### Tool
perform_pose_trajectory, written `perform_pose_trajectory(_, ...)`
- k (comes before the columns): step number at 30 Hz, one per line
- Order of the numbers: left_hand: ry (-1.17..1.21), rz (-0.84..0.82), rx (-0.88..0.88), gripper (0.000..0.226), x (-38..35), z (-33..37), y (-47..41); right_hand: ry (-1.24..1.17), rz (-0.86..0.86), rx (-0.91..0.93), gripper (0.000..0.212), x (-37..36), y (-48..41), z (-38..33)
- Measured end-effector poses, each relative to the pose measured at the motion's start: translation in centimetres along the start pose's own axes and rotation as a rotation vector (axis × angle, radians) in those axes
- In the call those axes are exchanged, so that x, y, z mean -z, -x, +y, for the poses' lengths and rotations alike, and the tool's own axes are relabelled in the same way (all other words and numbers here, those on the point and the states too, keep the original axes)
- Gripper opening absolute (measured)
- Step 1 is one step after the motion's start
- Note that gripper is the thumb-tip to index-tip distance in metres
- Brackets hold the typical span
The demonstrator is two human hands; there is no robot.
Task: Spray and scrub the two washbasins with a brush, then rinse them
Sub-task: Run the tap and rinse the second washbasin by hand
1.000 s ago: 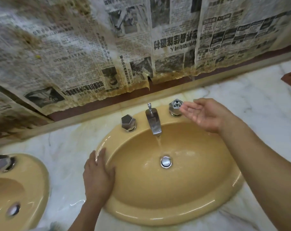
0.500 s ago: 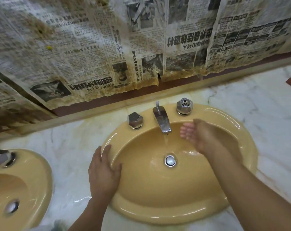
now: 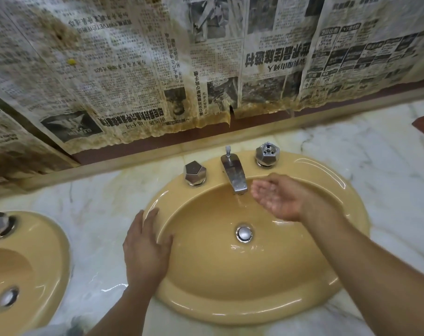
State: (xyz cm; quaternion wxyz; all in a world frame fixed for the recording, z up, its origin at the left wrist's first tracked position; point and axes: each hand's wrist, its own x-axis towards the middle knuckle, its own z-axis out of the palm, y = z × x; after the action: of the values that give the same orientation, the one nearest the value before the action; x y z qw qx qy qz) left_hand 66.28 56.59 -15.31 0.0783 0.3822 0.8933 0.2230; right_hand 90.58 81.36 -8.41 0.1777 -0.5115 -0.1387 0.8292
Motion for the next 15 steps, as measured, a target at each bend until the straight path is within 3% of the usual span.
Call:
perform_pose_trajectory(8, 0.009, 0.009, -0.013, 0.072, 0.0, -0.1, 0.1, 0.292, 0.043, 0.23, 0.033, -0.5, 2.8, -10.7)
perform_pose_trajectory(15, 0.018, 0.01, 0.0, 0.071, 0.1, 0.1, 0.1, 0.51, 0.15, 0.264, 0.033, -2.4, 3.2, -13.1)
